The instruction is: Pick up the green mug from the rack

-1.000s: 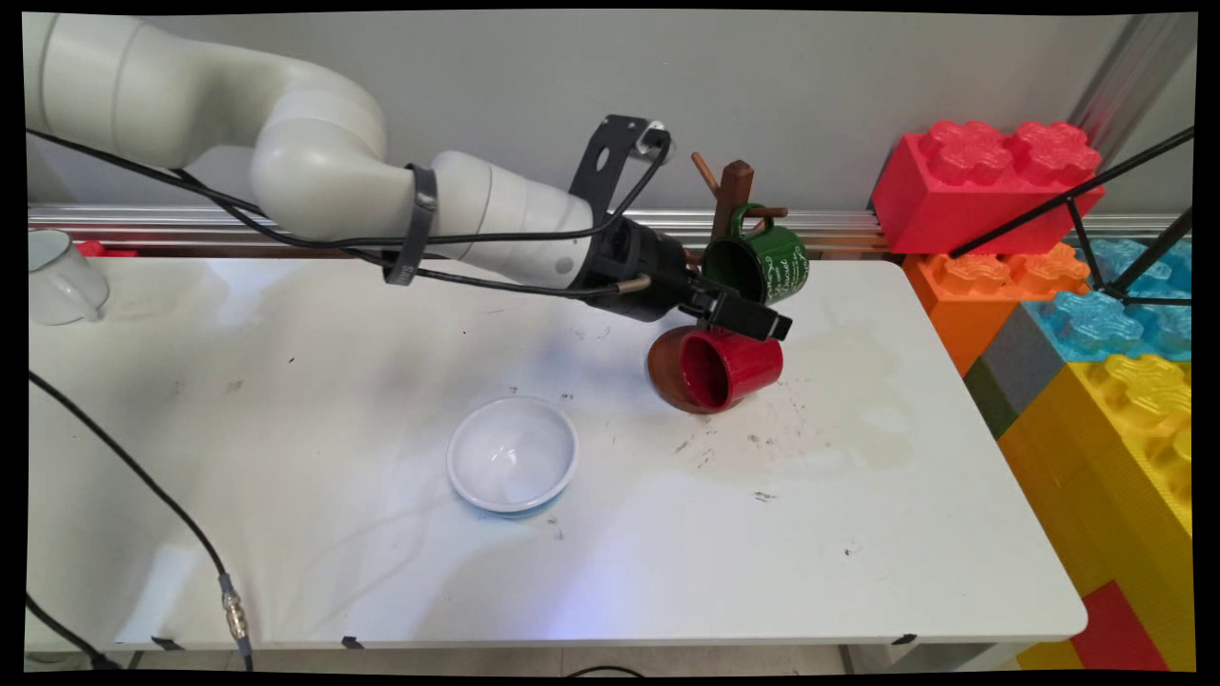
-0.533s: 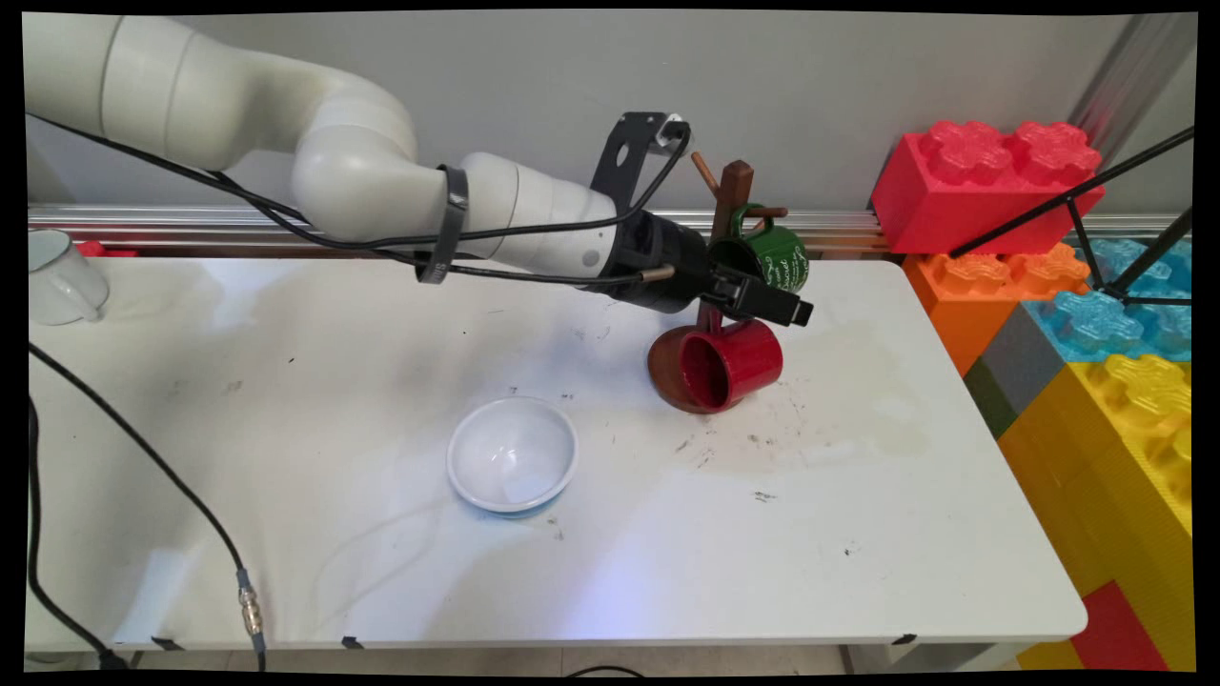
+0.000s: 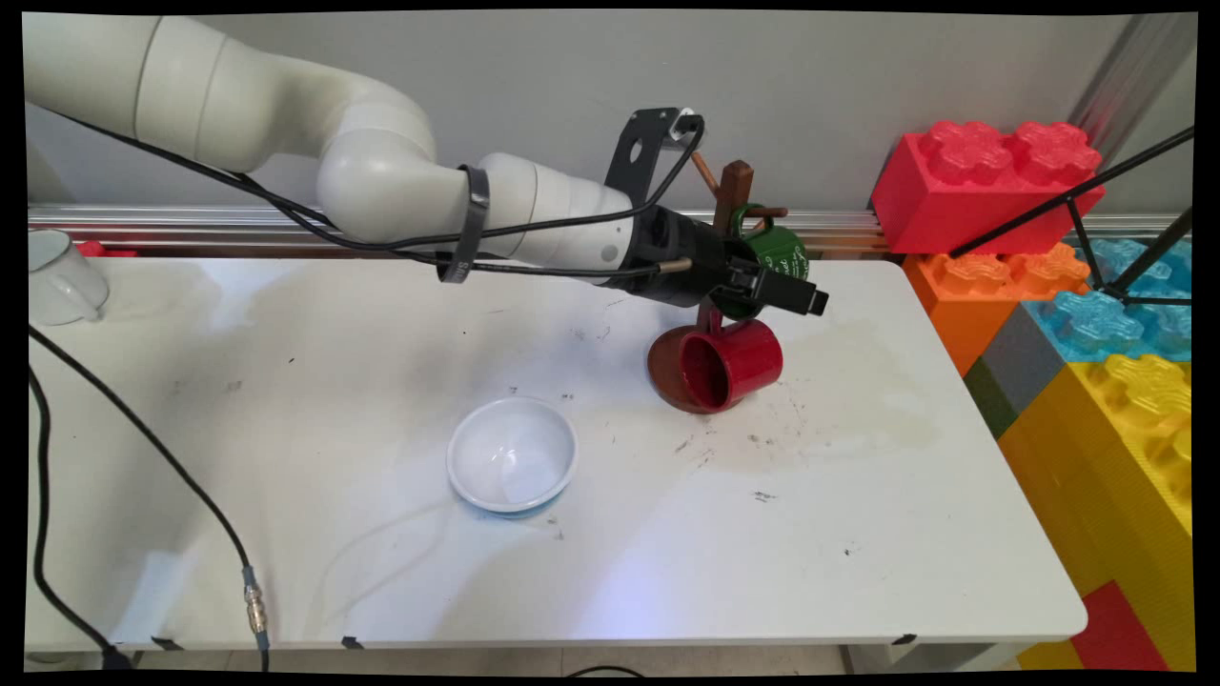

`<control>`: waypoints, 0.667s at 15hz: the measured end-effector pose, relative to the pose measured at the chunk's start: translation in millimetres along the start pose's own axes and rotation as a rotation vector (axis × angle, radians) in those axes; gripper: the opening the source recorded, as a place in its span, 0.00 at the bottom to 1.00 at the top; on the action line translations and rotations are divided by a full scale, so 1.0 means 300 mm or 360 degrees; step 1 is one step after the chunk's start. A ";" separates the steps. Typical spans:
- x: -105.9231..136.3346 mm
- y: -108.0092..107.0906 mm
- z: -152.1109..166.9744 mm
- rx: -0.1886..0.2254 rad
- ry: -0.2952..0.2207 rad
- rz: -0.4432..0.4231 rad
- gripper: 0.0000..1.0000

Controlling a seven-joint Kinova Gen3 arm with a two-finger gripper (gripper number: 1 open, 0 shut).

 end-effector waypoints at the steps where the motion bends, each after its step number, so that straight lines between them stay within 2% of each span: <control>1: 0.002 0.001 0.004 0.0000 0.0004 -0.0005 1.00; 10: 0.017 0.001 0.021 0.0008 0.0030 -0.0034 1.00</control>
